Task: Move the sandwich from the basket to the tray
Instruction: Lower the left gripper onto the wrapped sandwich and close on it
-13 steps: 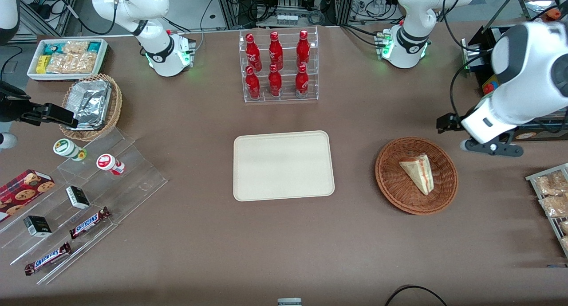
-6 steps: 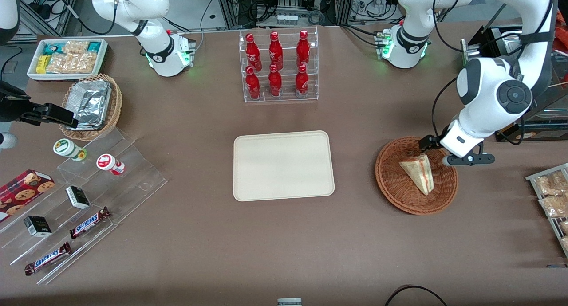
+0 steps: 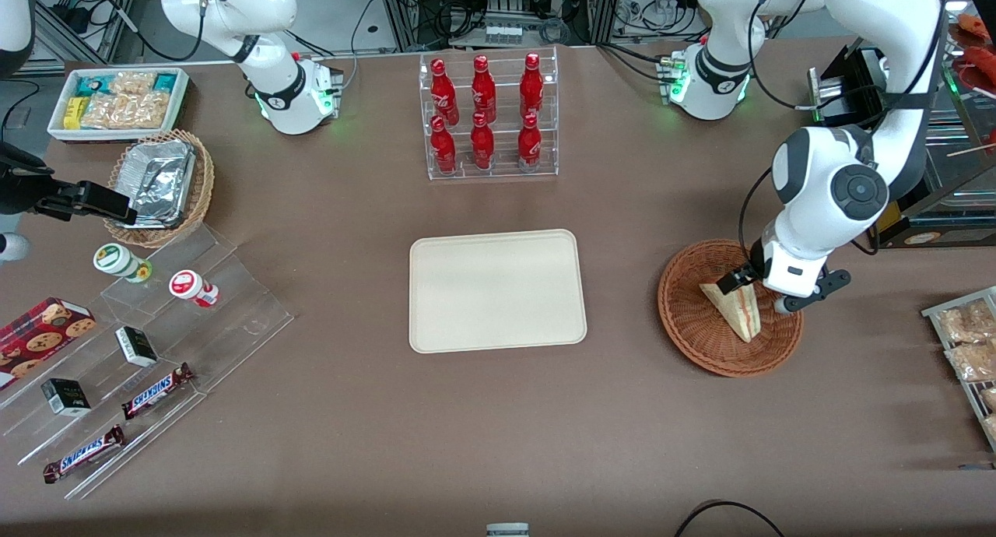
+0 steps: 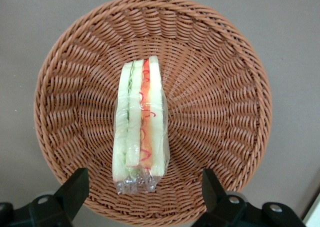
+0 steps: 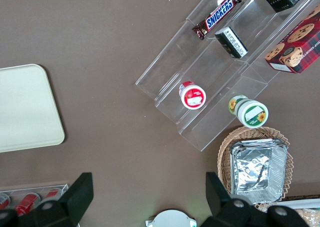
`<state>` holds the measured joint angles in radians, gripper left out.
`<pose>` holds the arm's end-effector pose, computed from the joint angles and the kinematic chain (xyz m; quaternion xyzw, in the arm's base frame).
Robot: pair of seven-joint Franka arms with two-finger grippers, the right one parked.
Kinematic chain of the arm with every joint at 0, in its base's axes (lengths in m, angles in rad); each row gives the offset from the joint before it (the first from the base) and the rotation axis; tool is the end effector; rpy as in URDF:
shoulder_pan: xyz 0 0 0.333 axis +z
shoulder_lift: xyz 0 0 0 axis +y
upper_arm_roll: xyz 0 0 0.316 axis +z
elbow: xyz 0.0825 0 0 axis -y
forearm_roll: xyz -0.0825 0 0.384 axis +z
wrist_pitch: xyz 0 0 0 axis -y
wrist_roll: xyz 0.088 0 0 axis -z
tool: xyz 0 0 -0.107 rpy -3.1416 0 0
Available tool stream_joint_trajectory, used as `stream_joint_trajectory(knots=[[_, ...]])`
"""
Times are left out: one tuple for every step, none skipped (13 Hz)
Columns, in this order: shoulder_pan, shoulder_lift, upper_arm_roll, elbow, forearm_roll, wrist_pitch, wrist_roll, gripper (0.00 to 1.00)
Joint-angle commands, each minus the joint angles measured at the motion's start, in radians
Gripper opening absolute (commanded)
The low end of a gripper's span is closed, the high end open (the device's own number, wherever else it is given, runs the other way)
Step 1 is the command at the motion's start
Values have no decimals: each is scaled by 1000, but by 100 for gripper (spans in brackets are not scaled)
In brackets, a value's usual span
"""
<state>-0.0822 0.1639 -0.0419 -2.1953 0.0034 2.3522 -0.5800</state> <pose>0.5452 -0.0678 0.3096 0.9743 0.2251 -0.0040 0.0009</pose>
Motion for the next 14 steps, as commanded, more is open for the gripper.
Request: stream_joint_trajectory(knots=[[-2,31,4,2,10,36,-24,100],[-1,46,4,3,18,38,-23,100],[1,54,5,2,20,48,-21,100],[4,69,7,2,20,64,-17,100],[6,83,8,2,20,81,-17,100],[6,104,10,2,20,108,-17,100],[7,121,11,0,20,125,-17,100],[13,135,13,2,20,128,-17,97],[13,135,11,0,20,128,-18,46],[13,134,11,-4,20,124,-18,0],[13,132,11,-7,20,118,-17,0],[13,123,11,-3,20,92,-14,0],[12,105,11,9,20,50,-11,0],[10,91,11,43,18,-2,14,0]])
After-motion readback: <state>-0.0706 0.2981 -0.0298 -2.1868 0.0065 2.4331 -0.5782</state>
